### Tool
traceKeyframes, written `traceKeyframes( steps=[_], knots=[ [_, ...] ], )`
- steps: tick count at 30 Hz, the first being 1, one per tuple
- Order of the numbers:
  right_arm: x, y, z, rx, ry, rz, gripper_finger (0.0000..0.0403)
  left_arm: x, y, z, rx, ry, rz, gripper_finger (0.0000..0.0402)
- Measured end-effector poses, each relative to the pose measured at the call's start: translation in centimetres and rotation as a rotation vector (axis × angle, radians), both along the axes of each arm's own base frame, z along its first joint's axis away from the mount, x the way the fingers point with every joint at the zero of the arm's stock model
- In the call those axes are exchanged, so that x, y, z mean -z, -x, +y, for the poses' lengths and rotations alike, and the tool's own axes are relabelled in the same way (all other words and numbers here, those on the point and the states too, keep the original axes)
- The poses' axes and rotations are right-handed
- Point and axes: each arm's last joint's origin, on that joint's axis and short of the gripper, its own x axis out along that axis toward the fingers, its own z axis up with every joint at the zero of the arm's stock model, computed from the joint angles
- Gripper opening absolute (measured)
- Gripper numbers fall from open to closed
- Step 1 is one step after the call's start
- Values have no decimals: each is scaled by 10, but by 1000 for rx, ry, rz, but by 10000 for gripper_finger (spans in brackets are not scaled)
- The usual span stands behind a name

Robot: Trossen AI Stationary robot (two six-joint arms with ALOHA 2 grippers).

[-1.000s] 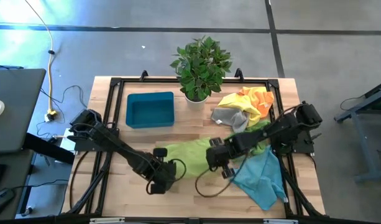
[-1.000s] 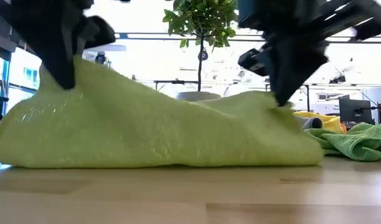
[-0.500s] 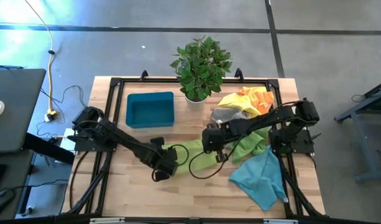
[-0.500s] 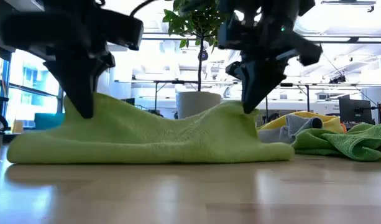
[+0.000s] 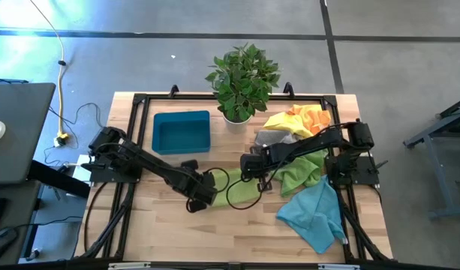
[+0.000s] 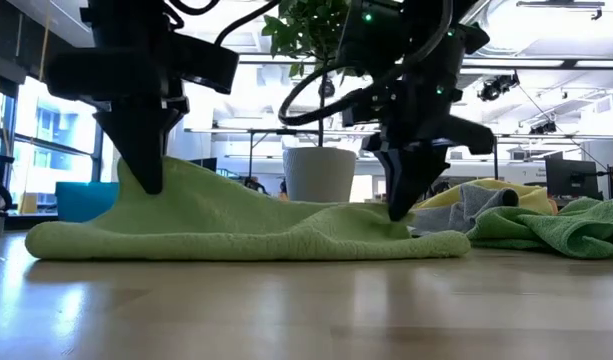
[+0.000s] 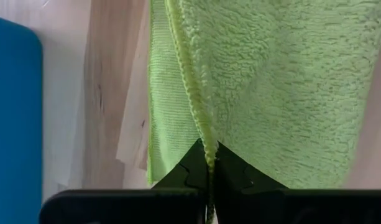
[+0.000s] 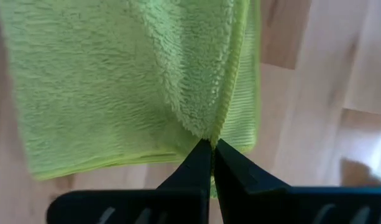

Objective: Fold microfiber towels
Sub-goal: Fold the light green towel

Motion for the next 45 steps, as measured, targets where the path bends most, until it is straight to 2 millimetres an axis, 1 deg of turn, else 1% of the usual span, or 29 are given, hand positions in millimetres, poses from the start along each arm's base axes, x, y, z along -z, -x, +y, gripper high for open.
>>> traceKeyframes(
  steps=[4, 11, 14, 18, 22, 27, 31, 35, 38, 42, 45],
  knots=[
    [0, 0, -1, 3, 22, -1, 0, 0, 1, 2, -6, -12, 15, 0],
    [0, 0, -1, -50, 39, 4, 5, 0, 0, 7, -19, -35, 9, 1],
    [0, 0, -1, -61, 42, 5, 27, 0, 0, 8, -22, -35, 9, 1],
    [0, 0, -2, -46, 78, 4, 76, 0, 0, 8, -22, -35, 9, 4],
    [-3, 3, -4, 52, 126, 31, 113, 0, 0, 8, -22, -35, 9, 5],
    [-15, 6, -6, 150, 104, 71, 122, 0, 0, 8, -22, -35, 12, 5],
    [-16, 6, -3, 183, 56, 61, 119, 1, 1, 10, -35, -33, 18, 9],
    [-17, 2, 3, 209, -13, 25, 113, 11, 8, 13, -88, -8, 56, 28],
    [-17, -1, 7, 223, -29, -17, 112, 18, 14, 15, -124, -13, 80, 54],
    [-18, -4, 10, 261, -52, -57, 112, 18, 15, 18, -187, -63, 56, 97],
    [-19, -5, 10, 332, -83, -68, 112, 18, 16, 19, -234, -68, 51, 127]
  ],
)
